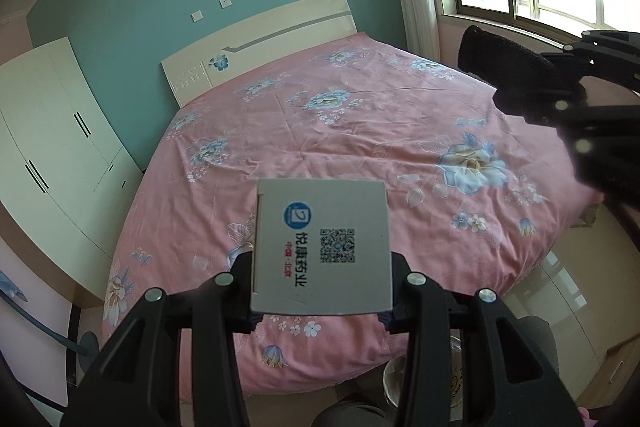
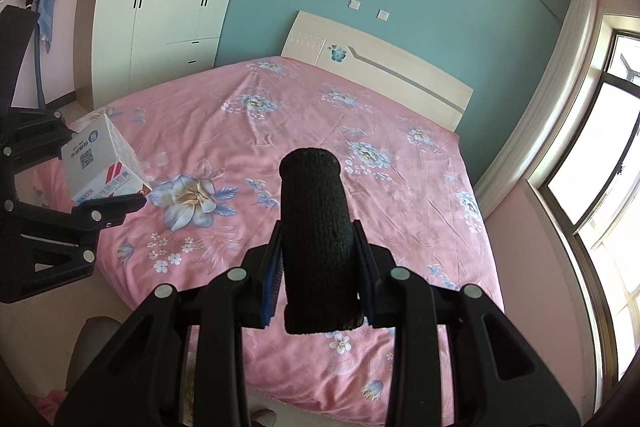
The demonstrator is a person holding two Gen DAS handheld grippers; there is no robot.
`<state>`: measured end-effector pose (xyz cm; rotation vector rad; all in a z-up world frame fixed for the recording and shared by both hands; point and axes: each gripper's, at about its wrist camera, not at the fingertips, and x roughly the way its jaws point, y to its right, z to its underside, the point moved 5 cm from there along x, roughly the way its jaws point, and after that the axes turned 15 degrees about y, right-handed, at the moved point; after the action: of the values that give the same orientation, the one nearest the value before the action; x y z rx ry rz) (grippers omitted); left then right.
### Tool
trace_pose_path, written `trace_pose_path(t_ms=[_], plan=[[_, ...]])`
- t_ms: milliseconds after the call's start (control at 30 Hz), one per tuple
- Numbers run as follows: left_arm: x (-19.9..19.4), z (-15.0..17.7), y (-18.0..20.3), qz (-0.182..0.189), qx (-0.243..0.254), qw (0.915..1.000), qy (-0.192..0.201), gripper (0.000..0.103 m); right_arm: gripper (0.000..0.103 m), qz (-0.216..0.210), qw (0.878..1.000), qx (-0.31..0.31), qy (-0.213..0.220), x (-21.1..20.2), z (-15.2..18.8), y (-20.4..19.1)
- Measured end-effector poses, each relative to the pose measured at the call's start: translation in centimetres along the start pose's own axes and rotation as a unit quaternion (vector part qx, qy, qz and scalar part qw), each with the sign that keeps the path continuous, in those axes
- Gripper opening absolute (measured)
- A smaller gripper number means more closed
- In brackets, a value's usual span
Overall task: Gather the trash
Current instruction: 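Lift the white box and foam tube and carry both toward the trash bin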
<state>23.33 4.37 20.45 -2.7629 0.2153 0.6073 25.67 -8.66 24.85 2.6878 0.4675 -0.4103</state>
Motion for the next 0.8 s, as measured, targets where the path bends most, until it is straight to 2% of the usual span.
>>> trace_pose_path(t_ms=[300,800], plan=[[0.0,5.5,0.5,0.014,0.000,0.9997,-0.020,0.045,0.033,-0.010,1.000,-0.001,-0.013,-1.1,2.9,-2.3],[4.7,15.7,4.0,0.059,-0.018,0.9924,-0.106,0.045,0.033,-0.047,0.996,0.027,-0.069,1.6,10.7,-4.3]])
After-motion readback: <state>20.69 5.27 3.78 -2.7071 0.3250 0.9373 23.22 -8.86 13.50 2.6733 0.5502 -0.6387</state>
